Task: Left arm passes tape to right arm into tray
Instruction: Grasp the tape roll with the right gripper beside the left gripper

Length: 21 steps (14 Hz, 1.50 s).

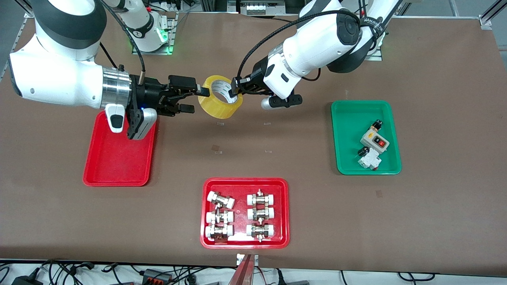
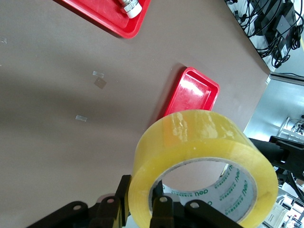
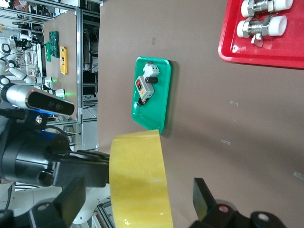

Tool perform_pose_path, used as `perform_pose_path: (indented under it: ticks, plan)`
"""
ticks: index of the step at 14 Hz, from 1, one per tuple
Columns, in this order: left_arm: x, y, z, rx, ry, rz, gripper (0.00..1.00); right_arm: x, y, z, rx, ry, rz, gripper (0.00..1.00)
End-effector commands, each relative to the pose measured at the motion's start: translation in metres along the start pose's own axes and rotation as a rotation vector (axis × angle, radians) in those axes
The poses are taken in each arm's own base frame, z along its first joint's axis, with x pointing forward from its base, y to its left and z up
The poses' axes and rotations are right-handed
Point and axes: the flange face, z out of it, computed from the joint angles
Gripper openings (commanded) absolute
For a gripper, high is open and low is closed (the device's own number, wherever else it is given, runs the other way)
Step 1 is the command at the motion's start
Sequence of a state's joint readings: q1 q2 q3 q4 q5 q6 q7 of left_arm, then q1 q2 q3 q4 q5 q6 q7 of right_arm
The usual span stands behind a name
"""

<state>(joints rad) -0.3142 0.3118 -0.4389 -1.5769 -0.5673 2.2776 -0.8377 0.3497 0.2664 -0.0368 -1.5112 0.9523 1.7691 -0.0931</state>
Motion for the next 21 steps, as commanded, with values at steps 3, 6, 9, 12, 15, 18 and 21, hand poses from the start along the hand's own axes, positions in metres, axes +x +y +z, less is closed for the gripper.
perform_pose_path:
  ticks: [3, 6, 9, 12, 15, 18, 21]
  plan:
    - [0.0, 0.009, -0.004, -0.033, -0.011, -0.01, 0.01, 0.005, -0.005, 0.018, -0.009, -0.01, -0.024, 1.0]
    - [0.0, 0.009, -0.004, -0.033, -0.011, -0.01, 0.01, 0.005, -0.004, 0.021, -0.018, -0.015, -0.027, 1.0]
    - [-0.009, 0.012, 0.002, -0.026, -0.02, 0.003, 0.01, 0.004, -0.004, 0.022, -0.017, -0.021, -0.021, 0.69]
    - [-0.009, 0.012, 0.002, -0.026, -0.02, 0.002, 0.01, 0.004, -0.003, 0.021, -0.018, -0.021, -0.019, 0.44]
    - [-0.009, 0.011, 0.002, -0.026, -0.019, 0.002, 0.01, 0.004, -0.003, 0.021, -0.018, -0.021, -0.023, 0.41]
    - [-0.007, 0.011, 0.0, -0.029, -0.018, 0.002, 0.27, 0.004, -0.002, 0.022, -0.018, -0.02, -0.024, 0.4]
    - [0.001, 0.006, -0.003, -0.022, -0.008, 0.003, 0.94, 0.005, -0.001, 0.022, -0.019, -0.022, -0.024, 0.39]
